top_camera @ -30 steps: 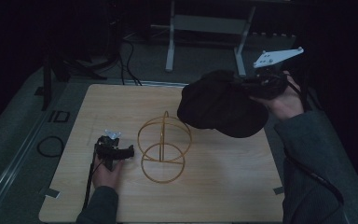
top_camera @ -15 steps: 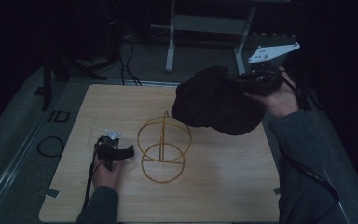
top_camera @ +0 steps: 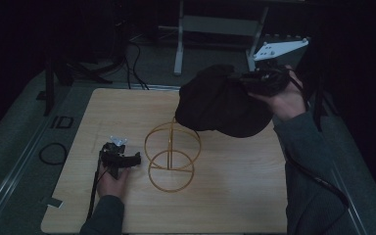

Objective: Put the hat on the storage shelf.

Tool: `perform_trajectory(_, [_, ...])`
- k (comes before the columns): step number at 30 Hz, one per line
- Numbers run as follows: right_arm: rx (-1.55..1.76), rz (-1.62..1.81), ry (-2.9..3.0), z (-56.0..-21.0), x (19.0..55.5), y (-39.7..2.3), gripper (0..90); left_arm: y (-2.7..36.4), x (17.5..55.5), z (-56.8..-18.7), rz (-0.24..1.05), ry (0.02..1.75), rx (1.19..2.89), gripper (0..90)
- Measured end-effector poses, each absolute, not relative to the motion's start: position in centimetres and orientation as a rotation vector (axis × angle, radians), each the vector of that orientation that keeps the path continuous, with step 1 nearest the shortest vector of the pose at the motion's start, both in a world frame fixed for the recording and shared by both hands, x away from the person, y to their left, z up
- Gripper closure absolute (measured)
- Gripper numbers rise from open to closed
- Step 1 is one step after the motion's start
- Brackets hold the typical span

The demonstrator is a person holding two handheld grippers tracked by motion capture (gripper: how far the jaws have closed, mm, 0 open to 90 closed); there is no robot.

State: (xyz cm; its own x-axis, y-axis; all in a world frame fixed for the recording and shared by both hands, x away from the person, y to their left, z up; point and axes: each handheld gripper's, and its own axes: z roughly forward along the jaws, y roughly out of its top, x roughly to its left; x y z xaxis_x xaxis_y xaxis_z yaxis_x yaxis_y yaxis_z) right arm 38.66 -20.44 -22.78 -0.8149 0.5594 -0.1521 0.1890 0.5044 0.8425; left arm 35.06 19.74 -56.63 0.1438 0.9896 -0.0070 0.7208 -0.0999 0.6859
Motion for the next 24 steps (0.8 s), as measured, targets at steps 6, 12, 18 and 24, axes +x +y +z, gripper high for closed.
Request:
perform_trajectory(6, [0.614, 1.23, 2.332, -22.2, 38.6, -20.0, 85.6, 19.7, 35.1, -56.6, 0.642, 1.632, 1.882, 4.2])
perform_trajectory(12, [0.618, 1.251, 2.307, -21.3, 38.5, -20.0, 85.6, 19.7, 35.1, -56.7, 0.643, 1.632, 1.878, 4.2])
perform_trajectory(18, [0.595, 1.284, 2.297, -21.0, 38.0, -19.1, 85.6, 19.7, 35.1, -56.7, 0.643, 1.631, 1.88, 4.2])
perform_trajectory(24, [0.576, 1.331, 2.29, -20.8, 37.7, -17.9, 85.6, 19.7, 35.1, -56.6, 0.644, 1.629, 1.882, 4.2])
